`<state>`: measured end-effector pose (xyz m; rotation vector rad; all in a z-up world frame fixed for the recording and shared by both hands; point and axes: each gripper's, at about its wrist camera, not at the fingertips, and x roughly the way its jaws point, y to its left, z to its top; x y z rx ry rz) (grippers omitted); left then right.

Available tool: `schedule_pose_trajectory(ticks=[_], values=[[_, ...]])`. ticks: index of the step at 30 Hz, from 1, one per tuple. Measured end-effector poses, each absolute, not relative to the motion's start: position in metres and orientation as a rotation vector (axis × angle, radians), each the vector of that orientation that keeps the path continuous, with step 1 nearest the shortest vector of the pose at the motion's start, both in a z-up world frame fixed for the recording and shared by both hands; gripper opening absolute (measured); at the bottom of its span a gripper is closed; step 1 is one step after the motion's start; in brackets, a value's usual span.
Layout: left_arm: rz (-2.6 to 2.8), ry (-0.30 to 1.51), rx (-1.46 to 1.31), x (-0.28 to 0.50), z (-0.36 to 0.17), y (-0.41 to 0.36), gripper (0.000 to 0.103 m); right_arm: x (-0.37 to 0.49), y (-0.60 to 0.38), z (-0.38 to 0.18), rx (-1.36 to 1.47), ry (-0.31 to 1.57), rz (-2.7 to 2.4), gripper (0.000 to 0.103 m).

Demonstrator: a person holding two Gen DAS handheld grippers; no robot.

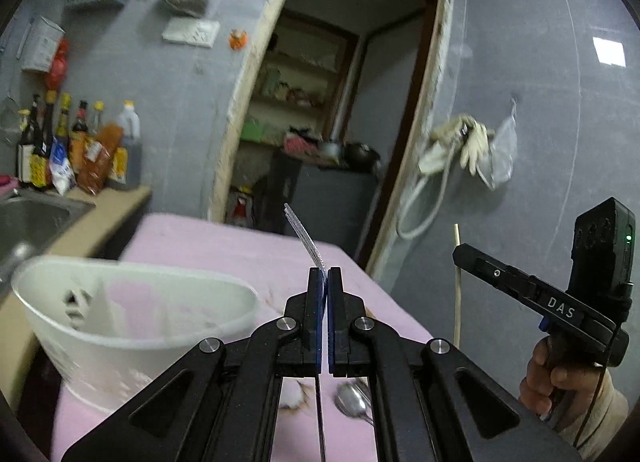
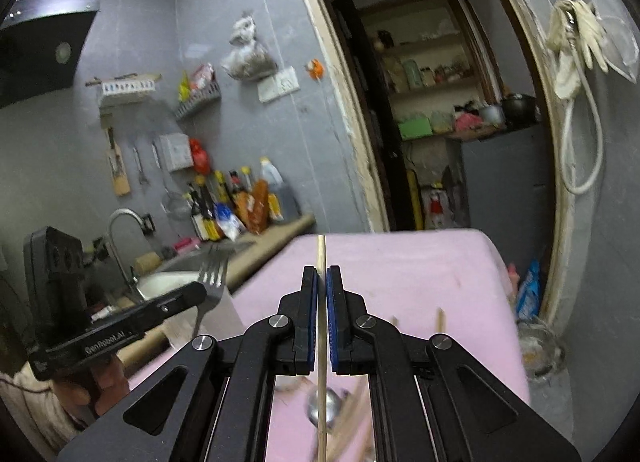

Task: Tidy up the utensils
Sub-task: 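Lift the fork with the left tool while the right tool carries the chopstick to the holder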

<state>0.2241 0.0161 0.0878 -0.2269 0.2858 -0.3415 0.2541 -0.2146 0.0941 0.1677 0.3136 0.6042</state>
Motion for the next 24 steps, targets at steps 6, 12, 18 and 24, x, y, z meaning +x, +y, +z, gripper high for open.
schedule_pose_trajectory(ticks=[6,12,18,24], values=[[-0.256,0.198,-0.227,0.222,0.121,0.063,0.000,0.257,-0.161,0.125,0.166,0.191,0.687,0.003],[-0.147,0.103,-0.232,0.220,0.144,0.118,0.000,0.264,-0.099,0.149,0.186,0.072,0.764,0.003],[-0.004,0.033,-0.278,0.230,0.141,0.170,0.000,0.272,-0.065,0.153,0.209,-0.045,0.771,0.003],[0.113,0.008,-0.292,0.246,0.114,0.195,0.000,0.283,-0.048,0.133,0.155,-0.067,0.717,0.003]])
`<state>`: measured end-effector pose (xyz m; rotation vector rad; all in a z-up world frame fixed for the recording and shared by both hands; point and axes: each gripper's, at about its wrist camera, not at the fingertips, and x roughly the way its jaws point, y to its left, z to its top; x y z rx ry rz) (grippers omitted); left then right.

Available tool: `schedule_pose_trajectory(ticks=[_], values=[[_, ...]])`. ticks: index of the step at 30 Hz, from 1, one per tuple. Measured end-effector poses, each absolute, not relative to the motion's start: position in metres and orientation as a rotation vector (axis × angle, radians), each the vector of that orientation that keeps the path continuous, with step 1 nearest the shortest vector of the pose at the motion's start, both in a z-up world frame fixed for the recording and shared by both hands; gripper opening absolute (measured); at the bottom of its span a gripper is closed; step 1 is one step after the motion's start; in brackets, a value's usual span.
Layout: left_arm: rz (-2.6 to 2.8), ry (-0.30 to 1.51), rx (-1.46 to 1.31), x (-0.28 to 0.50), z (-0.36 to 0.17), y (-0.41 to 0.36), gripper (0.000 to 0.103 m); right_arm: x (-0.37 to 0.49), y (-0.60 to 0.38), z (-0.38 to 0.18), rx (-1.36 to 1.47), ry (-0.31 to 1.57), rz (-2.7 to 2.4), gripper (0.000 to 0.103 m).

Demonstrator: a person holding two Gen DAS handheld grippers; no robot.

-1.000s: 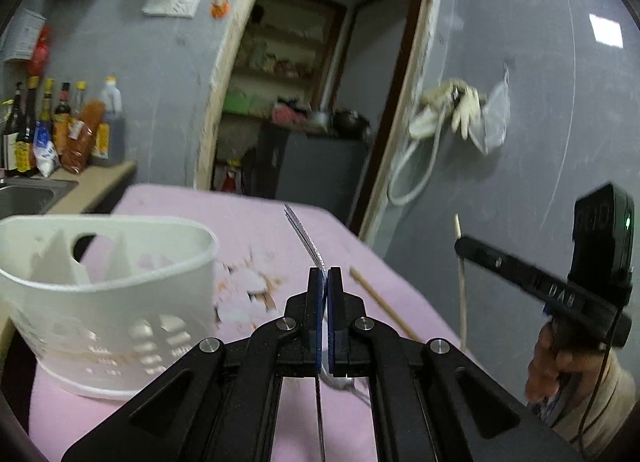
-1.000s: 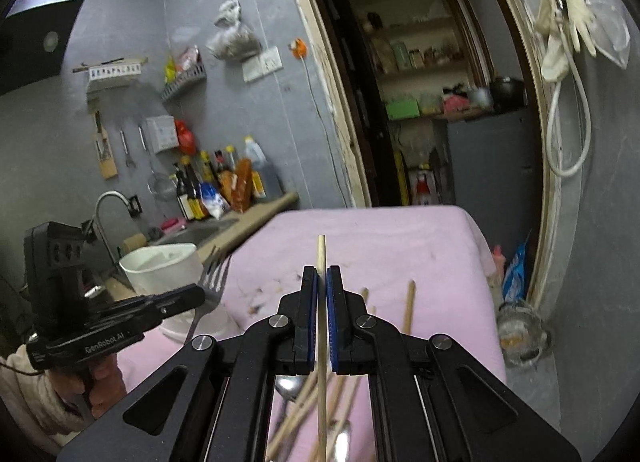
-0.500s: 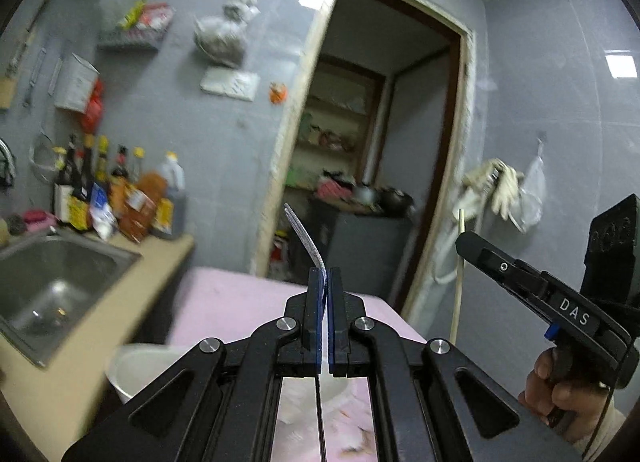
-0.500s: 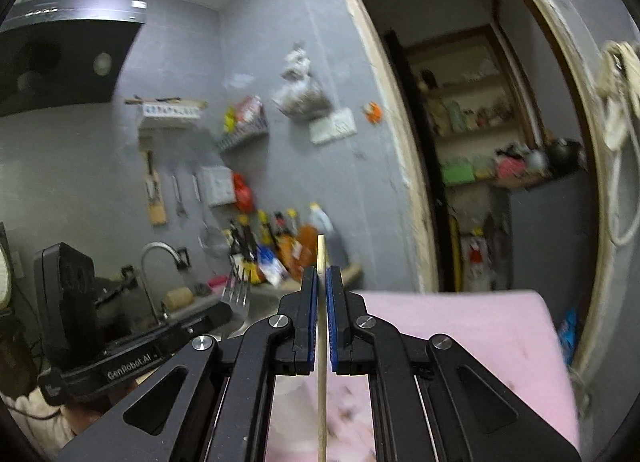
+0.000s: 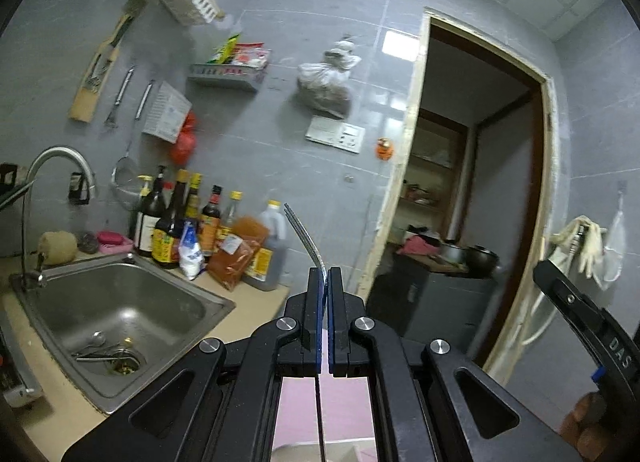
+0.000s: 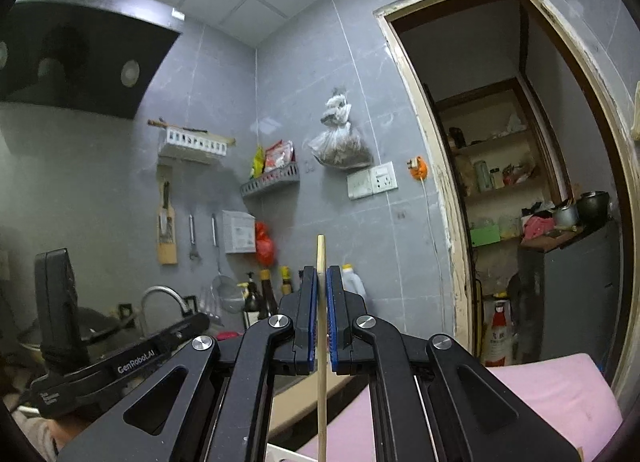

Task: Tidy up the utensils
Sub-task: 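Lift the fork with the left tool while the right tool carries the chopstick to the holder, then open the left tool over the white holder while the right tool releases its chopstick into it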

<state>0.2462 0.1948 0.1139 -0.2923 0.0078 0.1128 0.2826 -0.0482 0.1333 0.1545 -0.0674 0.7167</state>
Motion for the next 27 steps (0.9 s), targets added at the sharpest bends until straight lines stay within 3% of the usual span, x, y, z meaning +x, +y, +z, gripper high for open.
schedule_pose_trajectory(ticks=[10,27], values=[[0.159,-0.004,-0.262,0.247,0.079,0.178,0.000,0.292,-0.034,0.102,0.078,-0.014,0.694,0.003],[0.035,0.231,-0.238,0.233,0.059,0.149,0.001,0.282,-0.067,0.082,0.100,0.197,0.723,0.007]])
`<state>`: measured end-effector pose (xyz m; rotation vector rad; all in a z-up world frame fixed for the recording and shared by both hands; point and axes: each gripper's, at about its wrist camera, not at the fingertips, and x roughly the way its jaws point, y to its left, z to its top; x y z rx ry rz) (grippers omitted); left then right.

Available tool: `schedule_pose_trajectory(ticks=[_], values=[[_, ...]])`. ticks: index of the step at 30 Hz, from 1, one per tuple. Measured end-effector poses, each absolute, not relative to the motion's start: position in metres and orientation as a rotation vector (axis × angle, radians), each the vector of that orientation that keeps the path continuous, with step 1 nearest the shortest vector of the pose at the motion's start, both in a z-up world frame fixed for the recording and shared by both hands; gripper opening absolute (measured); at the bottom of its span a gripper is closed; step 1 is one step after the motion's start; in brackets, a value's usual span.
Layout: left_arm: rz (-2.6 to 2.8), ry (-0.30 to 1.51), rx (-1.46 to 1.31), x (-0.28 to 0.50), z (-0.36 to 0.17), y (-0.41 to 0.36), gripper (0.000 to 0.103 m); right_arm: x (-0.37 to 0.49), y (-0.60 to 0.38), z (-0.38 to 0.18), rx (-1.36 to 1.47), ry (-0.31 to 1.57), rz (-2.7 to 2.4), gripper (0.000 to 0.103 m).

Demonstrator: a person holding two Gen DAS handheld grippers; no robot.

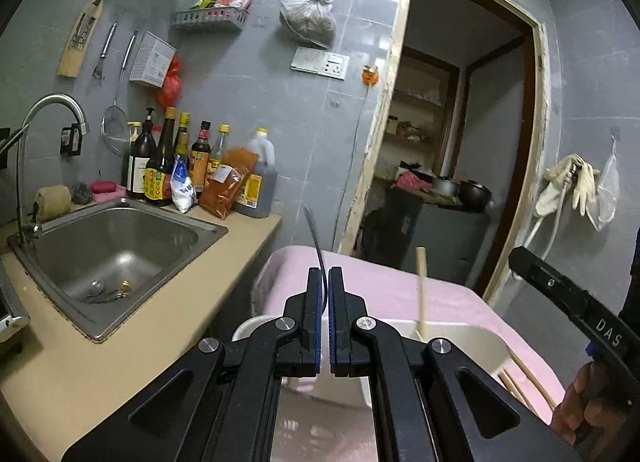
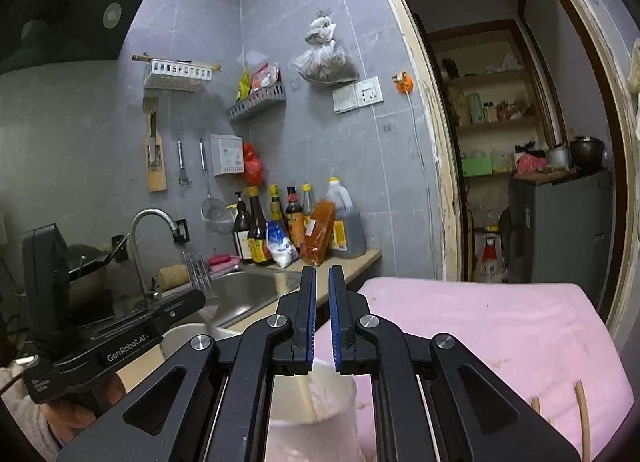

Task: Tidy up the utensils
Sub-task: 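Open the left tool over the white holder while the right tool releases its chopstick into it, then grasp a silver spoon with the left tool while the right tool grasps another chopstick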

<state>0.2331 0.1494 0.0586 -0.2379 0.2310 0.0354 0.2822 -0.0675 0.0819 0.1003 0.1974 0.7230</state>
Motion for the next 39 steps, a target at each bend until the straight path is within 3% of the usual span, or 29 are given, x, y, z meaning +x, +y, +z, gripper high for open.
schedule_pose_trajectory(ticks=[3,4,6,8,9,11,15,17,20,26,29,39], values=[[0.024,0.215,-0.226,0.222,0.065,0.143,0.003,0.276,-0.080,0.086,0.114,0.202,0.712,0.018],[0.015,0.212,-0.221,0.219,0.067,0.139,0.005,0.275,-0.085,0.088,0.119,0.202,0.708,0.026],[0.001,0.206,-0.209,0.214,0.071,0.133,0.011,0.272,-0.096,0.092,0.120,0.201,0.690,0.028],[-0.021,0.196,-0.207,0.209,0.075,0.125,0.031,0.267,-0.107,0.095,0.115,0.196,0.671,0.030],[-0.033,0.187,-0.212,0.206,0.077,0.121,0.035,0.264,-0.114,0.097,0.113,0.191,0.657,0.032],[-0.056,0.172,-0.213,0.202,0.082,0.113,0.040,0.260,-0.125,0.102,0.108,0.180,0.638,0.043],[-0.101,0.171,-0.182,0.197,0.089,0.091,0.048,0.247,-0.155,0.110,0.077,0.158,0.578,0.053],[-0.127,0.171,-0.175,0.196,0.090,0.077,0.061,0.242,-0.170,0.113,0.066,0.144,0.544,0.068],[-0.162,0.178,-0.167,0.198,0.090,0.059,0.072,0.234,-0.195,0.116,0.055,0.127,0.491,0.078],[-0.243,0.241,-0.140,0.208,0.082,0.020,0.083,0.230,-0.235,0.109,0.031,0.155,0.396,0.087],[-0.279,0.305,-0.111,0.216,0.072,0.002,0.083,0.232,-0.251,0.099,0.018,0.197,0.361,0.092],[-0.346,0.573,-0.026,0.245,0.021,-0.042,0.083,0.264,-0.276,0.052,0.000,0.448,0.337,0.089]])
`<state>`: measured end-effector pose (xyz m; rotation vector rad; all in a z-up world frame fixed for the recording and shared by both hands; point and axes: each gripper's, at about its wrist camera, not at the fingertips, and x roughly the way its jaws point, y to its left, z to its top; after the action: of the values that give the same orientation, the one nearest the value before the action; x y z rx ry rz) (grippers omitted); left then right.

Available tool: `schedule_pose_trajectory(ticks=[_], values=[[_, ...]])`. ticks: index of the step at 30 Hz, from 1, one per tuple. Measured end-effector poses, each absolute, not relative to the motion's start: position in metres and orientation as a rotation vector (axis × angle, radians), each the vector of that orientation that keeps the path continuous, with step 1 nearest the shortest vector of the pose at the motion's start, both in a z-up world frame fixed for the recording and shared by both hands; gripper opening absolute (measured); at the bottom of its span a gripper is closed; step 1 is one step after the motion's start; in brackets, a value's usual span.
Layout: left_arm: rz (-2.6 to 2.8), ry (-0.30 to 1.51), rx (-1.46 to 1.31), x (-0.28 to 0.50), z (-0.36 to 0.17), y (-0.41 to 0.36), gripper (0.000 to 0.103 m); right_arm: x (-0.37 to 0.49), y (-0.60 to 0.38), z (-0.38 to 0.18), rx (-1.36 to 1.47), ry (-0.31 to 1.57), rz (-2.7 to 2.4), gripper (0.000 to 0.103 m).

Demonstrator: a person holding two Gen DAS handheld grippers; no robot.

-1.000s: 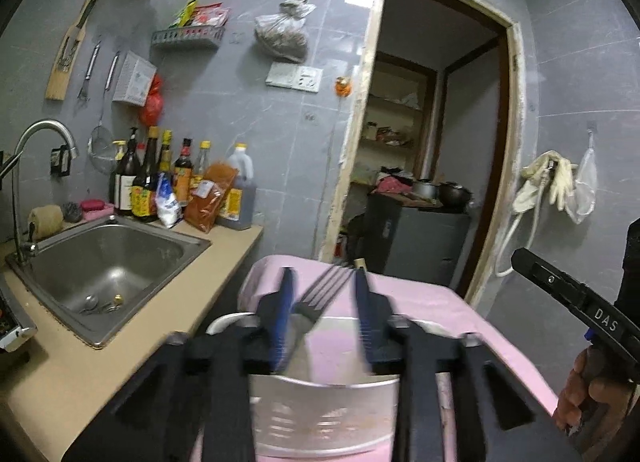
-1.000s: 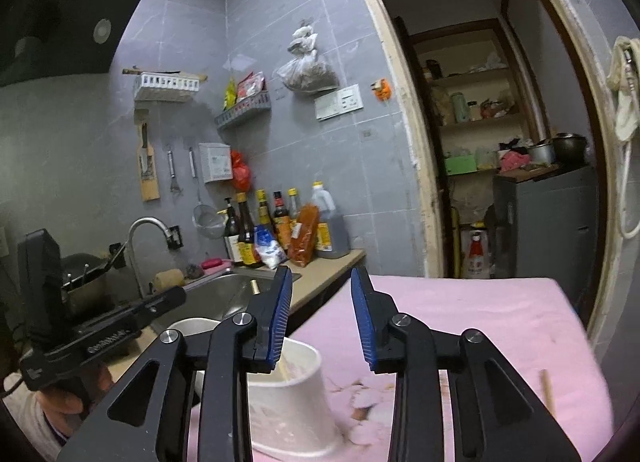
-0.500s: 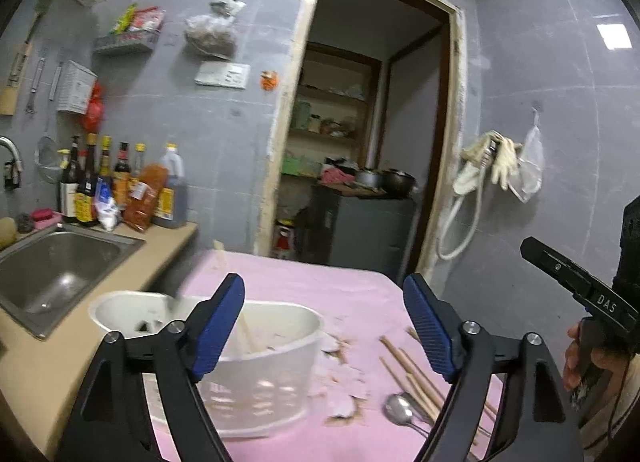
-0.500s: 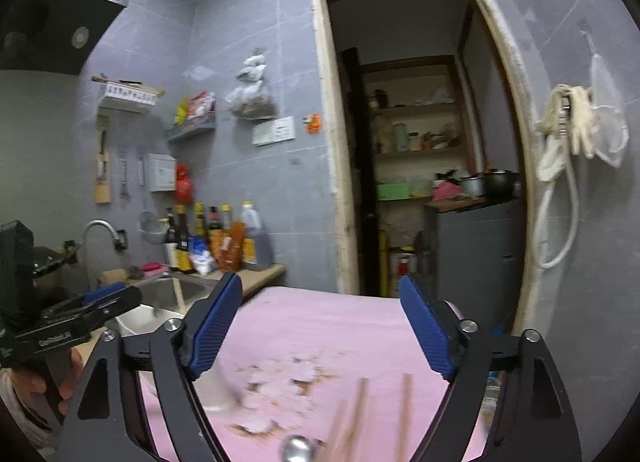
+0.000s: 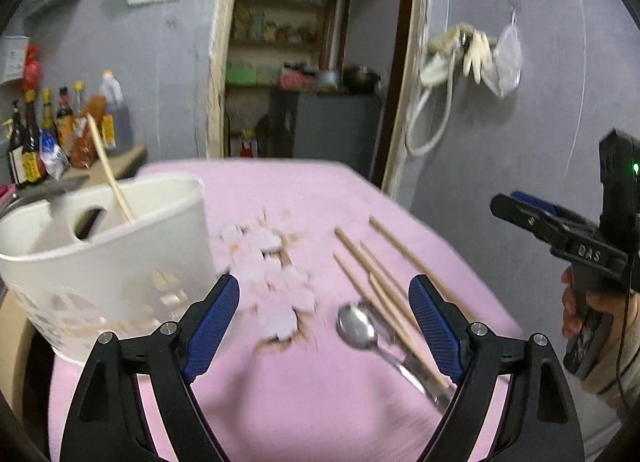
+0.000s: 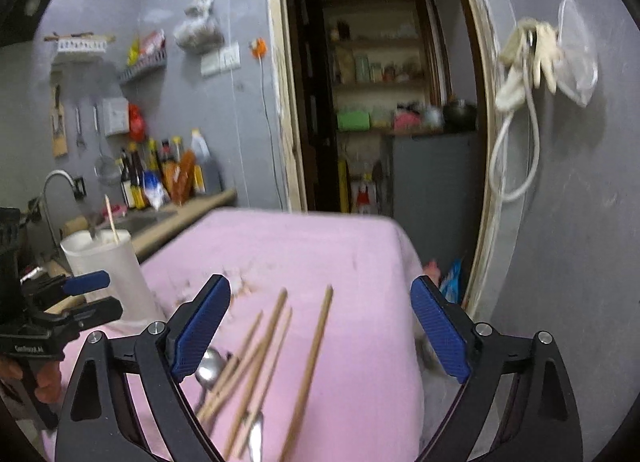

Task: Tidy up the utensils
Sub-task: 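Grasp a silver spoon with the left tool while the right tool grasps another chopstick, then lift the spoon with the left tool while the right tool carries the chopstick toward the holder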

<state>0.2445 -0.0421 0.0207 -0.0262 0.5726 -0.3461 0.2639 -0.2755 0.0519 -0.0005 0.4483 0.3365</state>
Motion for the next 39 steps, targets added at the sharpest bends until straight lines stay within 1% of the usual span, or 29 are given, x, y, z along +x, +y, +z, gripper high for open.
schedule_pose_trajectory(ticks=[3,4,6,8,9,11,14,15,17,20,25,27,31,33,34,35,37,39], values=[[-0.355,0.639,-0.023,0.254,0.011,-0.047,0.082,0.275,-0.273,0.038,-0.018,0.524,0.342,0.079],[-0.363,0.667,-0.028,0.259,0.007,-0.048,0.081,0.279,-0.272,0.032,-0.026,0.553,0.346,0.073],[-0.377,0.710,-0.040,0.267,0.001,-0.047,0.074,0.286,-0.269,0.024,-0.037,0.603,0.353,0.069],[-0.396,0.755,-0.052,0.275,-0.003,-0.047,0.060,0.295,-0.267,0.015,-0.044,0.655,0.367,0.059],[-0.407,0.783,-0.058,0.280,-0.007,-0.048,0.057,0.301,-0.265,0.009,-0.053,0.691,0.373,0.056],[-0.424,0.826,-0.068,0.288,-0.011,-0.048,0.046,0.310,-0.261,0.001,-0.066,0.741,0.386,0.049],[-0.446,0.872,-0.080,0.298,-0.016,-0.049,0.036,0.322,-0.255,-0.008,-0.091,0.800,0.401,0.042],[-0.450,0.883,-0.082,0.301,-0.018,-0.050,0.035,0.326,-0.254,-0.010,-0.095,0.814,0.404,0.041],[-0.458,0.909,-0.087,0.306,-0.022,-0.052,0.031,0.332,-0.251,-0.015,-0.104,0.844,0.404,0.035],[-0.462,0.953,-0.103,0.314,-0.028,-0.051,0.026,0.340,-0.249,-0.020,-0.113,0.869,0.404,0.033],[-0.473,0.971,-0.133,0.320,-0.031,-0.048,0.022,0.350,-0.245,-0.021,-0.128,0.896,0.398,0.032],[-0.475,0.974,-0.136,0.320,-0.031,-0.047,0.019,0.357,-0.244,-0.022,-0.126,0.914,0.397,0.032],[-0.496,0.981,-0.143,0.320,-0.032,-0.047,0.009,0.373,-0.240,-0.023,-0.128,0.954,0.398,0.032],[-0.499,0.978,-0.142,0.323,-0.032,-0.052,0.006,0.378,-0.238,-0.023,-0.138,0.970,0.389,0.030],[-0.500,0.971,-0.145,0.322,-0.031,-0.051,0.005,0.380,-0.237,-0.022,-0.137,0.973,0.382,0.024],[-0.501,0.966,-0.149,0.324,-0.031,-0.052,0.004,0.381,-0.236,-0.021,-0.135,0.975,0.373,0.012],[-0.500,0.950,-0.151,0.321,-0.029,-0.050,0.003,0.384,-0.241,-0.021,-0.090,0.987,0.376,0.006],[-0.497,0.934,-0.152,0.320,-0.027,-0.051,0.002,0.382,-0.243,-0.019,-0.075,0.980,0.382,0.006]])
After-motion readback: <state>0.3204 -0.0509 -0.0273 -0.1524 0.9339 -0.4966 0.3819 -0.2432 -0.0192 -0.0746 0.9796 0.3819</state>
